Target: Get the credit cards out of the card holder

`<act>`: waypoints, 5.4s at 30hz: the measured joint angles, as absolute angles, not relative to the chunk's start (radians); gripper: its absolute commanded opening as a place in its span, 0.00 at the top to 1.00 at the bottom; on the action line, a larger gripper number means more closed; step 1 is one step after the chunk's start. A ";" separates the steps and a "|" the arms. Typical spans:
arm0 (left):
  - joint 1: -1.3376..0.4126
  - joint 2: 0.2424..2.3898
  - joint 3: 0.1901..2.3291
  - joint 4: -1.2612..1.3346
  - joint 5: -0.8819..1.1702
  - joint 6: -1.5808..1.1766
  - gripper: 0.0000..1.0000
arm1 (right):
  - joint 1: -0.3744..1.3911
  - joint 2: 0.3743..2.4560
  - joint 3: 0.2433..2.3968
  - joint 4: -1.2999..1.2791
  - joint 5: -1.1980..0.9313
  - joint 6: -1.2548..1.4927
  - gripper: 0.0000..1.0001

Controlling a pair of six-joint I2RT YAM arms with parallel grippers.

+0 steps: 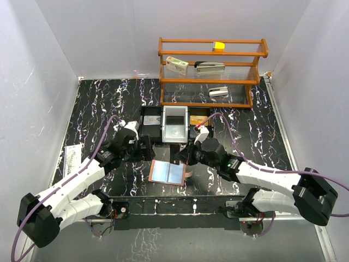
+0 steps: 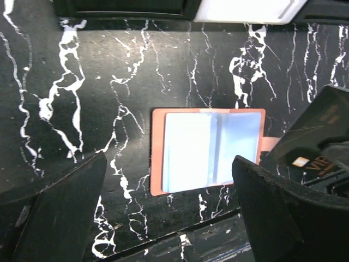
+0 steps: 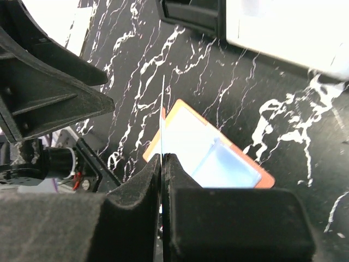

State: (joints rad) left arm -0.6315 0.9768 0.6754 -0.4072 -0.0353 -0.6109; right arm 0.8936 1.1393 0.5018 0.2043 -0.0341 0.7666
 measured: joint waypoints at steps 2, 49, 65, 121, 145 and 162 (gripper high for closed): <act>-0.632 0.968 0.675 -0.421 -0.064 -0.617 0.01 | 0.894 1.124 0.513 0.193 -0.009 0.696 1.00; -0.631 0.879 0.679 -0.585 -0.248 -0.595 0.01 | 0.729 1.818 1.224 -0.033 0.210 -0.549 1.00; -0.631 0.855 0.696 -0.629 -0.255 -0.583 0.01 | 0.706 1.977 1.312 -0.018 0.202 -0.688 1.00; -0.631 0.885 0.696 -0.628 -0.246 -0.569 0.01 | 0.657 2.063 1.319 0.041 0.114 -0.739 0.45; -0.631 0.890 0.696 -0.607 -0.217 -0.561 0.01 | 0.646 2.059 1.333 0.009 0.078 -0.726 0.40; -0.631 0.897 0.696 -0.598 -0.186 -0.552 0.01 | 0.645 2.056 1.335 -0.014 0.080 -0.719 0.33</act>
State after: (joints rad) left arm -0.6308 0.8974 0.6960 -0.5983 -0.1860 -0.5522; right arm 0.6453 2.0560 1.3350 -0.0139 0.0795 -0.7189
